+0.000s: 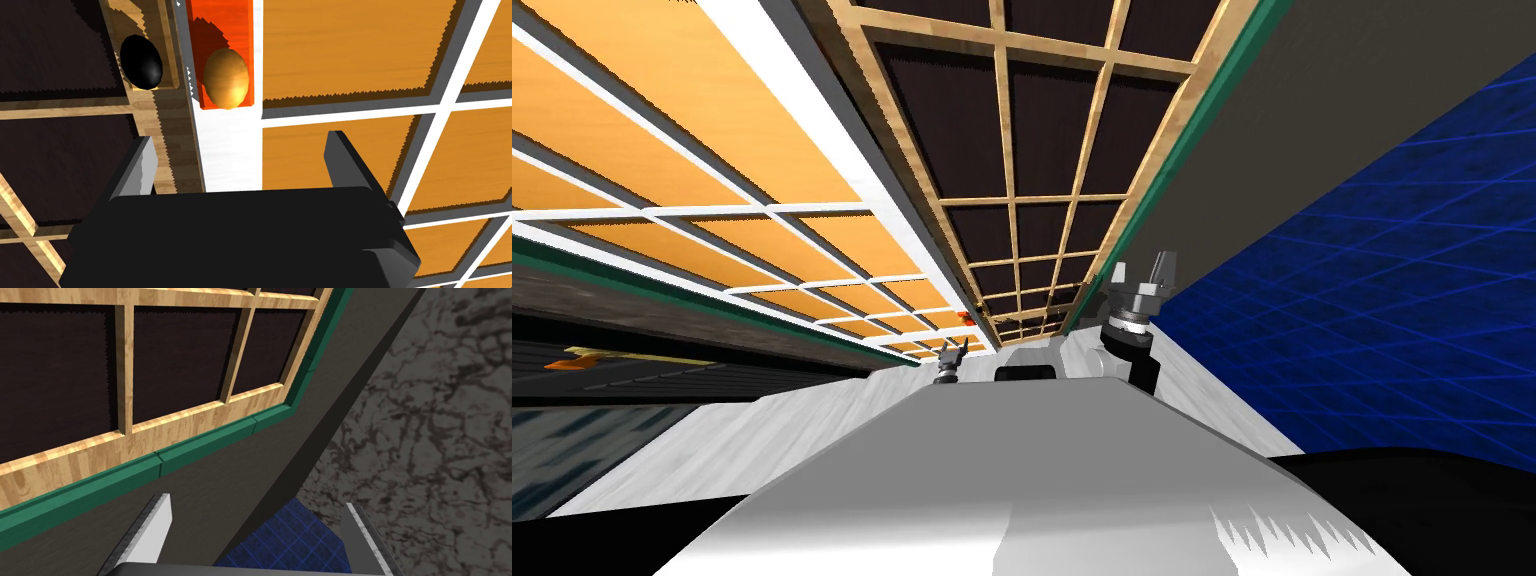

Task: Pull the door open

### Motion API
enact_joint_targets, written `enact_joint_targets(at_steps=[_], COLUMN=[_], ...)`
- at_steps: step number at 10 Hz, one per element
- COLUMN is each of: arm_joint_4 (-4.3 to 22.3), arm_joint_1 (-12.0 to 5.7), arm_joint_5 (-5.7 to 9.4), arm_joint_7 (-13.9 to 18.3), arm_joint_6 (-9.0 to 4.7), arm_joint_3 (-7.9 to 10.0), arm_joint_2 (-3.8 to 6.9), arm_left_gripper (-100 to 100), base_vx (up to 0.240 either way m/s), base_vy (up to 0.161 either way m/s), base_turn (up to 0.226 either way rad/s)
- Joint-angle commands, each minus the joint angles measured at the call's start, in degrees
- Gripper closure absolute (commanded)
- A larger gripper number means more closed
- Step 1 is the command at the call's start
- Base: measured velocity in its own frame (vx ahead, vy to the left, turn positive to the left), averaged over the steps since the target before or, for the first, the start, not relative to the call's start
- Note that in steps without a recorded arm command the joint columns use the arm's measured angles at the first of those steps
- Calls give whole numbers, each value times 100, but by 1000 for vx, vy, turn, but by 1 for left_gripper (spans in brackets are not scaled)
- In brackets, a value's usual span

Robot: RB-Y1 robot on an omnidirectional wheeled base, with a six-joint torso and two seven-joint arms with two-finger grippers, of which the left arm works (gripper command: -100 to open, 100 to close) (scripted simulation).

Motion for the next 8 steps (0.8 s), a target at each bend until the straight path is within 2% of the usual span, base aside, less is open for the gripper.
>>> enact_joint_targets(at_steps=[1,5,6,8], arm_joint_4=[15,234,260,417], arm_joint_1=[64,196,207,241], arm_joint_5=[15,120,132,217], arm_joint_7=[-18,-125,-138,-229], arm_joint_6=[38,118,128,194], arm_joint_3=[49,313,344,544], arm_joint_2=[47,227,244,311], arm_left_gripper=[-100,-100,-100,-100], base_vx=[-182,-194,-162,-180], base_vy=[6,31,27,34], base_turn=[21,9,-2,-29])
